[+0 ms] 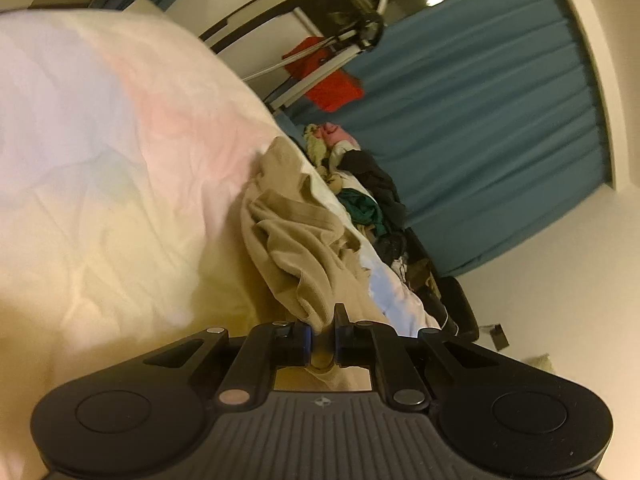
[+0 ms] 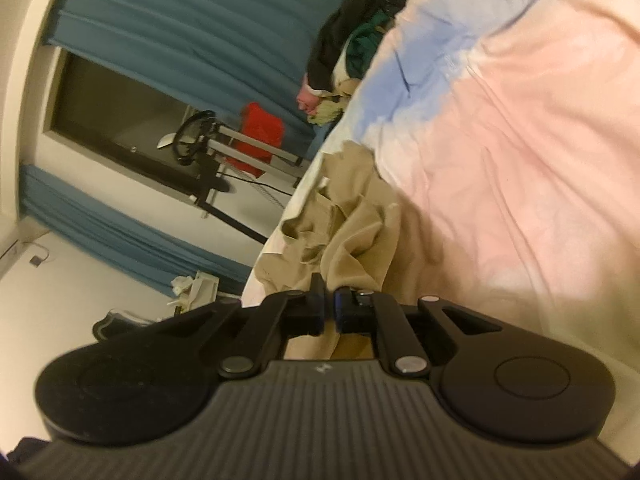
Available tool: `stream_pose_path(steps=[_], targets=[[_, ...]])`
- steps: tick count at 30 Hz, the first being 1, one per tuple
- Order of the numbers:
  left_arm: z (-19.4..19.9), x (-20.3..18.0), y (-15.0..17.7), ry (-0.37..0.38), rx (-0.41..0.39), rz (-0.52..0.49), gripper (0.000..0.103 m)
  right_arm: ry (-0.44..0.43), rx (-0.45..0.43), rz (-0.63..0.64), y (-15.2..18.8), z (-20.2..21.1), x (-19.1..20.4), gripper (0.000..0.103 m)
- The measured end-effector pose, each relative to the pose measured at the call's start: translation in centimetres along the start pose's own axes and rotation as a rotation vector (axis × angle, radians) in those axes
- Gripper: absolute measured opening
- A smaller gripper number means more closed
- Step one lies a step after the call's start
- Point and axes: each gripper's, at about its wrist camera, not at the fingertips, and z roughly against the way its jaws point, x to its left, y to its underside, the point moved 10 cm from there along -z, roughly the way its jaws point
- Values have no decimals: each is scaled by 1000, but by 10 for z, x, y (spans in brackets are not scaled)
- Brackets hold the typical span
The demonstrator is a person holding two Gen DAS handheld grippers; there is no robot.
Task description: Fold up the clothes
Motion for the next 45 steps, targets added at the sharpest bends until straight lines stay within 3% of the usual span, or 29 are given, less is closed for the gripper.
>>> stream_pose_path(steps=[13,17,19,25,32,40,45], targets=[[129,-25,61,34,-10,3,10,-55,-59,14,61,135,4,8],[136,-41,56,25,-40,-14,10,-48,-91,62,56,143,18,8],[125,-53,40,-13,-64,-62,10,-15,-79,123,44,129,32,8],[44,-77,-20,-121,-102,-136,10,79,-24,138,-11,50,60,8],[-47,-48,-54,-202,-110,-148,10,147,-9,156,-42,-55,46,8],[-115,0,-63,-183,-85,-194,11,146,42,192,-42,-118,6,9],[-138,11,-59,-201,-87,-283,11,172,58,176,-43,-139,-6,10]])
